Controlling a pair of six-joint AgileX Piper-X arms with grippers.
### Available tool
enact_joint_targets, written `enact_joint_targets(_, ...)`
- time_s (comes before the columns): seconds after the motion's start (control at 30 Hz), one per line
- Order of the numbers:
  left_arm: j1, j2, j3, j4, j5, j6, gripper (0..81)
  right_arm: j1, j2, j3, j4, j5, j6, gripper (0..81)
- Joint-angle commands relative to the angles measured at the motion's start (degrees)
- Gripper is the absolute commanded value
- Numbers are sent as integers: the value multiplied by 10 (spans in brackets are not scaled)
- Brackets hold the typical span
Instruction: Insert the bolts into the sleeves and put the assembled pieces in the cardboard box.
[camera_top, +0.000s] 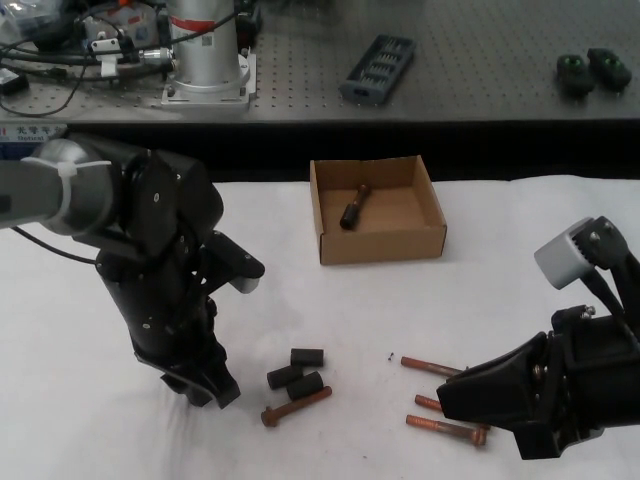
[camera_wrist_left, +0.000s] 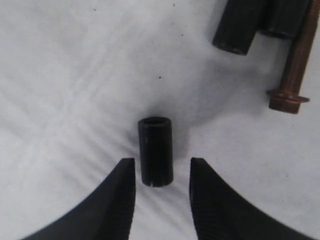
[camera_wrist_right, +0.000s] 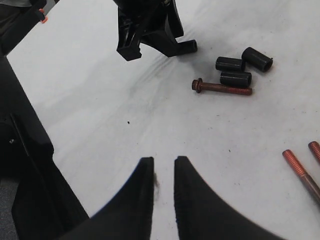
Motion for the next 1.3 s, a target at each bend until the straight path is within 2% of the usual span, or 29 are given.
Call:
enact_joint_targets(0.0, 0, -9, -1, -6, 3, 1, 277, 1, 1, -6, -1, -10, -5, 124)
enact_joint_targets(0.23, 0, -9, -1, -14, 13, 14, 283, 1, 1, -6, -1, -10, -5, 124)
enact_joint_targets(0.4, 0, -9, -1, -14, 13, 17, 354, 1, 1, -6, -1, -10, -5, 124)
enact_joint_targets(1.27, -7, 18, -1, -14, 12, 39, 347, 1, 1, -6, 19, -10, -3, 124)
